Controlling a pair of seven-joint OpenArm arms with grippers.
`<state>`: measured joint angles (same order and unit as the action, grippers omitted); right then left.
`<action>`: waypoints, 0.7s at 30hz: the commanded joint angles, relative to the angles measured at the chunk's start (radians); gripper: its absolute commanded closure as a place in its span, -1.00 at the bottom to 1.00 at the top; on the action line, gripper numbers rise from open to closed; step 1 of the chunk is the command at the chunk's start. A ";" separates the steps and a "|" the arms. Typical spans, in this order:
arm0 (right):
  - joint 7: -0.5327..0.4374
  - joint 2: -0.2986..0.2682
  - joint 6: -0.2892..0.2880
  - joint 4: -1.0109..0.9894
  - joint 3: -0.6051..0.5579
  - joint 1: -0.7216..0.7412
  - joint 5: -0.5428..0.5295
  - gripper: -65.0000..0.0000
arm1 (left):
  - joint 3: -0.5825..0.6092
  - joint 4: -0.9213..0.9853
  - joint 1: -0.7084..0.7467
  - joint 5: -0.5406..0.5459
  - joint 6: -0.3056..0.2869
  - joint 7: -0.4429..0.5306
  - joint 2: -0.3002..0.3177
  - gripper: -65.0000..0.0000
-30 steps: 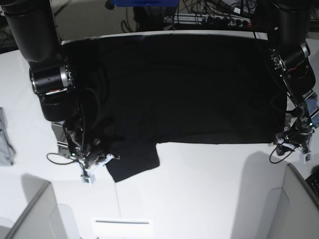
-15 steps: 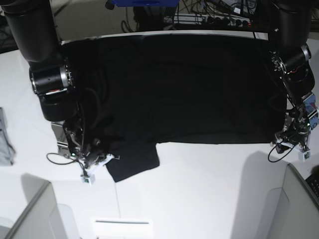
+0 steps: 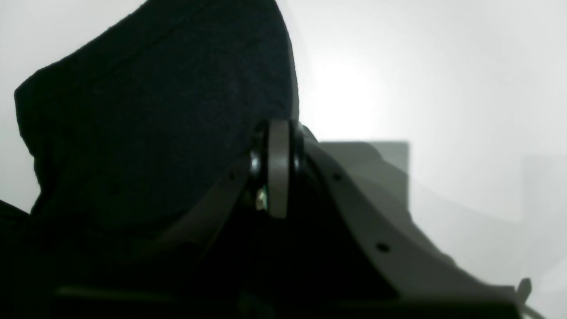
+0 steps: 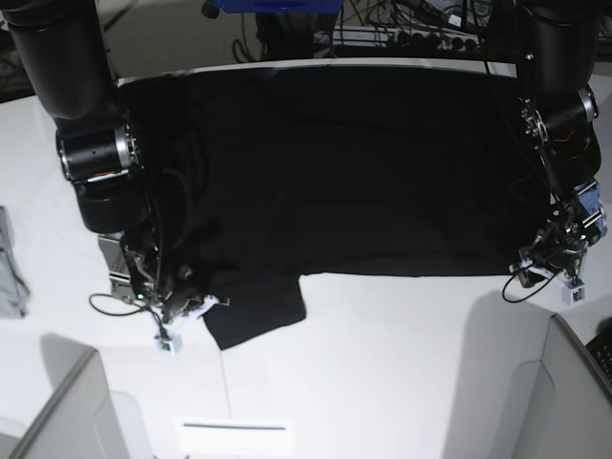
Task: Fold the T-shirt properly
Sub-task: 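Reach the left gripper to the other hem corner and grasp it, then lift both hem corners and fold them toward the collar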
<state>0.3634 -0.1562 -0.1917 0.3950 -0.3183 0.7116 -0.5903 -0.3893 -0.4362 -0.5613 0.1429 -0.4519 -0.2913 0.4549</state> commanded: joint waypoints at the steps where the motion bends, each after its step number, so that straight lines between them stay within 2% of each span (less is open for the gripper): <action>1: 0.042 -0.003 0.005 -0.001 -0.002 0.013 0.016 1.00 | 0.002 -0.005 -0.018 -0.002 -0.003 -0.009 0.017 0.02; 9: 0.041 -0.003 0.005 -0.001 -0.002 0.013 0.016 1.00 | 0.010 -0.002 -0.013 -0.004 -0.003 -0.009 0.014 0.06; 11: 0.041 -0.003 0.005 -0.001 -0.002 0.013 0.016 1.00 | 0.010 -0.002 -0.013 -0.004 -0.005 -0.009 0.014 0.26; 15: 0.041 -0.003 0.005 -0.001 -0.002 0.013 0.016 1.00 | 0.010 -0.002 -0.013 -0.004 -0.006 -0.009 0.014 0.98; 21: 0.021 -0.003 0.005 -0.001 -0.002 0.012 0.016 1.00 | 0.010 -0.010 -0.013 -0.004 -0.009 -0.009 0.014 1.00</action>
<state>0.3569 -0.1562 -0.1921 0.3950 -0.3183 0.7109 -0.5907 -0.3805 -0.4328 -0.5564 0.1402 -0.4553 -0.2840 0.4549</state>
